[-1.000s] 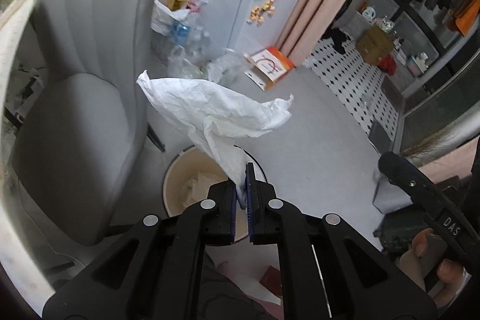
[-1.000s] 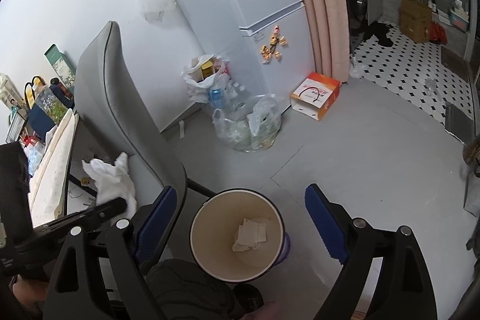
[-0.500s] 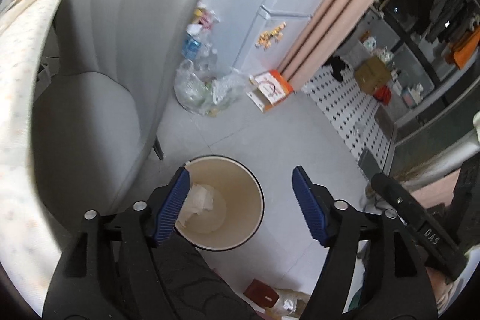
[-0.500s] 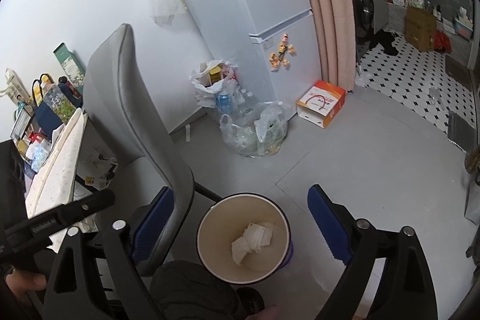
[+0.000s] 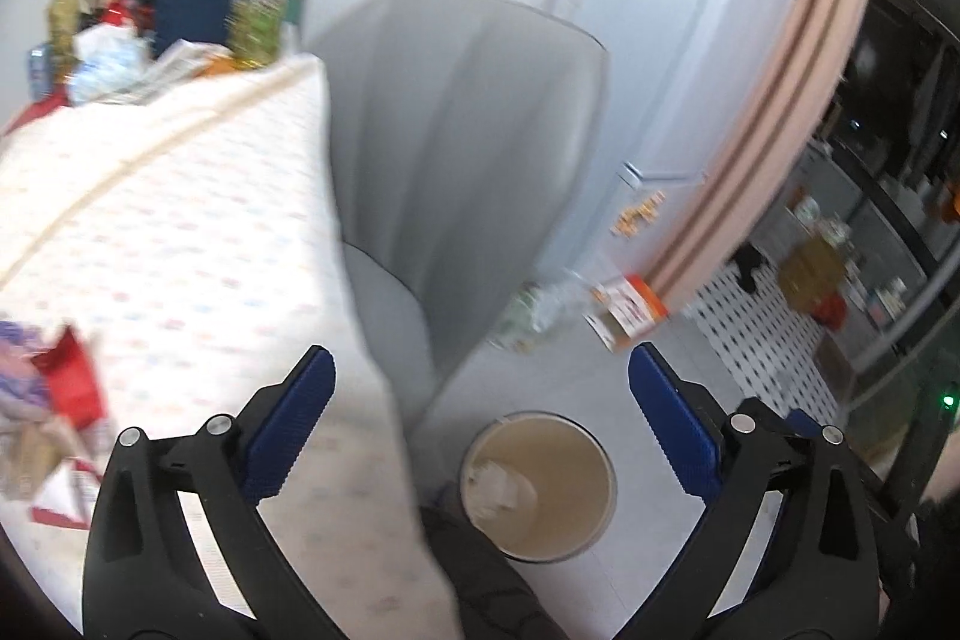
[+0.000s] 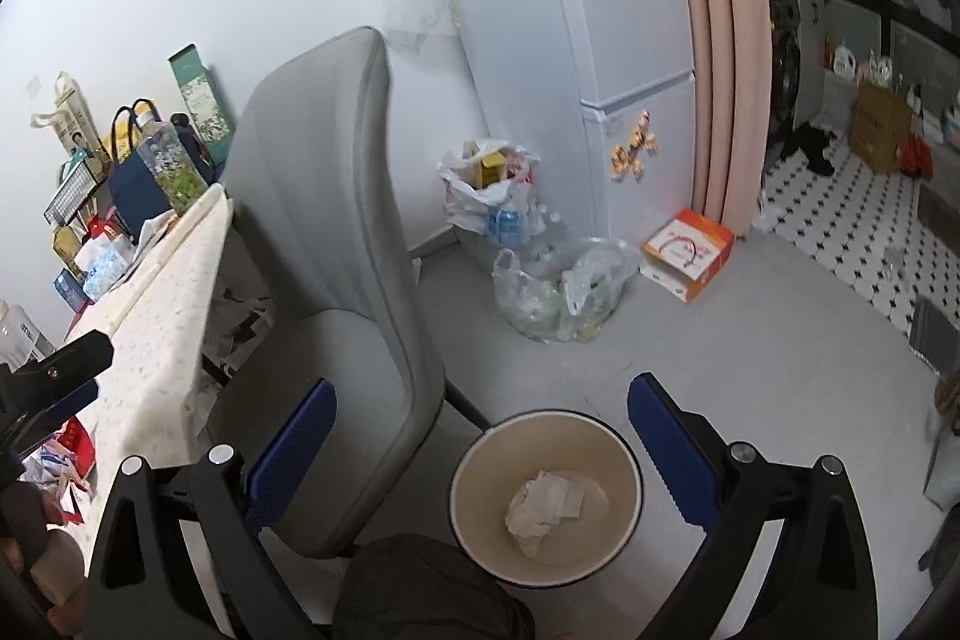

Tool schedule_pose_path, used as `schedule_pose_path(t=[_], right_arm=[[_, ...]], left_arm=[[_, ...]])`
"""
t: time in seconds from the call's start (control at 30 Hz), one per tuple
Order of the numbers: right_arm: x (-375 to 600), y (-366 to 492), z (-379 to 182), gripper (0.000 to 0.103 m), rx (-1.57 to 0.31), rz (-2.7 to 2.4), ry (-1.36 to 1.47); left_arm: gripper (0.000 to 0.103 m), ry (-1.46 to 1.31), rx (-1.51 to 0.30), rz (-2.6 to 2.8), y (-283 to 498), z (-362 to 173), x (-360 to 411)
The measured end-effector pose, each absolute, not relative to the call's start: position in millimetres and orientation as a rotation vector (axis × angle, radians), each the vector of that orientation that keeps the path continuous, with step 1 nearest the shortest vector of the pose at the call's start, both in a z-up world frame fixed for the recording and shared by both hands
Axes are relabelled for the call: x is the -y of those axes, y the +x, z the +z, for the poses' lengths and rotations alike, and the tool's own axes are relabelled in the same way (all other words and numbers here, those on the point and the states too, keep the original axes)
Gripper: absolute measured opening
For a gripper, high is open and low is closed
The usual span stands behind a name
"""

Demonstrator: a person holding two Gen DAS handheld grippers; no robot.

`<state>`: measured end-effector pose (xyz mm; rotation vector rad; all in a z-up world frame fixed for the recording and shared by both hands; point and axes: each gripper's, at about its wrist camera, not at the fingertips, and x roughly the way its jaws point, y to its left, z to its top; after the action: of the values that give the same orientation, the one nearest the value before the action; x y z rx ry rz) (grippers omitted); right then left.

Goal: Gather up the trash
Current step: 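Move both open tools back over the table trash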

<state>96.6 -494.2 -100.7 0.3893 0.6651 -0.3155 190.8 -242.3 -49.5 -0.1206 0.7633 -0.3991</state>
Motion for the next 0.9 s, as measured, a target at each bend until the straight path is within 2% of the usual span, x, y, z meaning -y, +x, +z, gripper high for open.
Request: schedule_pose_path(t=[0.57,0.9], right_arm=[[367.8,108.3,-61.7,0.096,-0.622,-0.033,0.223],[309.1,110.9,-54.7,0.095,-0.591,0.104,0.154]], left_arm=[[0.097,-0.200,-0.605,-0.219,153.4,-29.4,119.9],[0.097,-0.314,-0.638,-0.143,143.5,-48.4,43.6]])
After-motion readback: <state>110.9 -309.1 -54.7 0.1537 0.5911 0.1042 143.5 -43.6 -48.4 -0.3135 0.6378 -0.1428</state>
